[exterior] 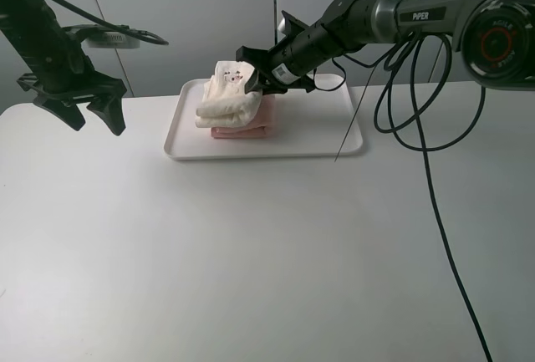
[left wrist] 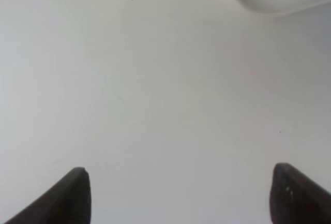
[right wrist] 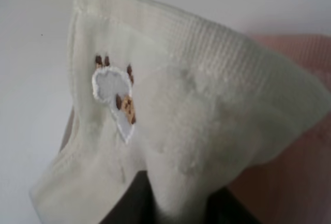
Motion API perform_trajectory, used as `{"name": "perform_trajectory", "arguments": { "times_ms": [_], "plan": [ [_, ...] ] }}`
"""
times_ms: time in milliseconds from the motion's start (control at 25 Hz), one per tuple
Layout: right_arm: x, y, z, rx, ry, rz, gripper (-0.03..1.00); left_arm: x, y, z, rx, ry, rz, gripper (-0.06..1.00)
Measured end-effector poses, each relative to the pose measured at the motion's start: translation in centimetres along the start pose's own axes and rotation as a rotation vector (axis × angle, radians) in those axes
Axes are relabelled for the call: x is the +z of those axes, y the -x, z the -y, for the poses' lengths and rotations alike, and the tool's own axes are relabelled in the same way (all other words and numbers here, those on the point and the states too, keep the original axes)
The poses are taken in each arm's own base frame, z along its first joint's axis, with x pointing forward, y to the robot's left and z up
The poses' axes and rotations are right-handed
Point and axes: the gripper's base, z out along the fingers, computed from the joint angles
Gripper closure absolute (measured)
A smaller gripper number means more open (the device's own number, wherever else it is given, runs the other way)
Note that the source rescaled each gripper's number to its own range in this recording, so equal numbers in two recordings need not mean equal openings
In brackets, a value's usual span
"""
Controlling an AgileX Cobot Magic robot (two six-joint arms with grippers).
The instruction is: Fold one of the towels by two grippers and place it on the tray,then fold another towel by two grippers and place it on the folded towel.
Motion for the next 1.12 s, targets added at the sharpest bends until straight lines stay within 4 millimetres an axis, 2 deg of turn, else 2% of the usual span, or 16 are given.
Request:
{"name": "perform_trajectory", "arguments": {
  "times_ms": [200, 240, 320, 440, 560, 840, 960, 1120],
  "plan": [
    [0.0, 0.0, 0.1, -0.012, -0.009, -0.003, 0.16, 0.0, 0.0, 0.0, 0.002, -0.001, -0.004, 0.04],
    [0.0, -0.1, 0.1, -0.021, -0.015, -0.011, 0.08, 0.0, -0.1, 0.0, 0.002, -0.001, -0.008, 0.04],
    [-0.1, -0.3, 0.4, -0.045, -0.030, -0.038, -0.01, 0.0, -0.2, 0.0, 0.002, -0.004, -0.022, 0.04],
    [-1.1, 0.0, 0.5, -0.090, -0.055, -0.065, -0.03, 0.0, -0.2, 0.0, 0.002, -0.004, -0.026, 0.04],
    [-3.5, 1.0, -0.3, -0.158, -0.082, -0.055, -0.03, 0.0, -0.2, 0.0, 0.002, -0.004, -0.026, 0.04],
    [-12.0, 3.9, -2.8, -0.339, -0.283, 0.032, -0.03, -0.4, -0.5, 0.2, -0.006, -0.016, -0.037, 0.04],
    [-15.3, 4.2, -3.4, -0.382, -0.403, 0.055, -0.03, -2.1, -0.4, 0.5, -0.014, -0.022, 0.064, 0.04],
    [-18.3, 2.3, -3.4, -0.393, -0.505, 0.045, -0.03, -5.3, -2.2, 0.9, -0.018, -0.010, 0.213, 0.04]
  ]
}}
